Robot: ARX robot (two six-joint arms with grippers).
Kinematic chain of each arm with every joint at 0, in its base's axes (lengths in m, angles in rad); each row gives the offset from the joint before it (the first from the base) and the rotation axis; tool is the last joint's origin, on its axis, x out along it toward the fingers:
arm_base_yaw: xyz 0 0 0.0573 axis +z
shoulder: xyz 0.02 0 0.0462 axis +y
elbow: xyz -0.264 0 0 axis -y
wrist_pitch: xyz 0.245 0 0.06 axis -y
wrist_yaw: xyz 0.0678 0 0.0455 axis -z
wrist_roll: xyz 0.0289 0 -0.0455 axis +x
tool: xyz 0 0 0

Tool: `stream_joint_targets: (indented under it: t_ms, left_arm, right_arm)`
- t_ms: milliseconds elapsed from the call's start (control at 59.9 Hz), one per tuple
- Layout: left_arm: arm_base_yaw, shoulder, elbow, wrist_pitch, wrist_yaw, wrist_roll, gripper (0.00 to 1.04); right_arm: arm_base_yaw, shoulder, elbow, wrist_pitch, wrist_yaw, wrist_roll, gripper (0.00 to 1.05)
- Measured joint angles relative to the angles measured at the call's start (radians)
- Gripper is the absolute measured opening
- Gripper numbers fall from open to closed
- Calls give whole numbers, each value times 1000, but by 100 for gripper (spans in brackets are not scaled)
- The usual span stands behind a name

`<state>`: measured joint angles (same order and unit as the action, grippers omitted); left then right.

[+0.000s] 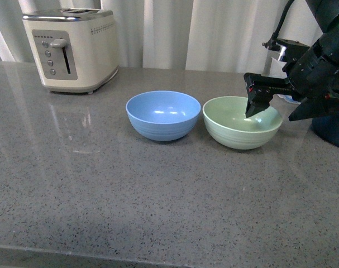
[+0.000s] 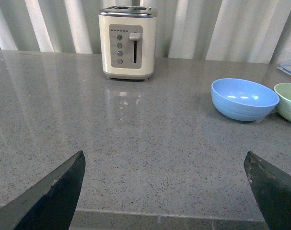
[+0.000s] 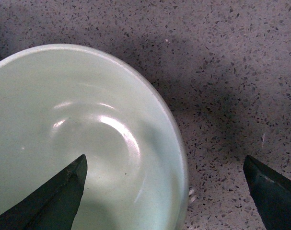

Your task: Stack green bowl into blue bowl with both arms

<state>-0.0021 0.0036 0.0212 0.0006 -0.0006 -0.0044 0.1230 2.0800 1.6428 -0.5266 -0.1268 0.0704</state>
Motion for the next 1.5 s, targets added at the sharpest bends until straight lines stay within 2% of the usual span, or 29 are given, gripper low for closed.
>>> stream_joint_targets:
  t_ms: [67,267,518,568,952,1135,1503]
  left_arm:
    - [0,0,0,0,0,0,98]
    - [0,0,0,0,0,0,98]
    - [0,0,0,0,0,0,98]
    - [0,0,0,0,0,0,98]
    - [0,0,0,0,0,0,98]
    - [0,0,0,0,0,0,98]
    - [0,0,0,0,0,0,98]
  right_arm:
    - [0,0,-3,7,-2,-3,93]
    - [0,0,-35,32,-3,-3,63]
    - [-7,-24,-94,47,-23,5,8]
    - [-11,-36,-101,55,-33,9,0]
    - [-30,-64,-98,43,-25,-4,1]
    - [-28,-68,-32,12,-49,-12,1]
    - [57,-70,137,-44,-125,-15,1]
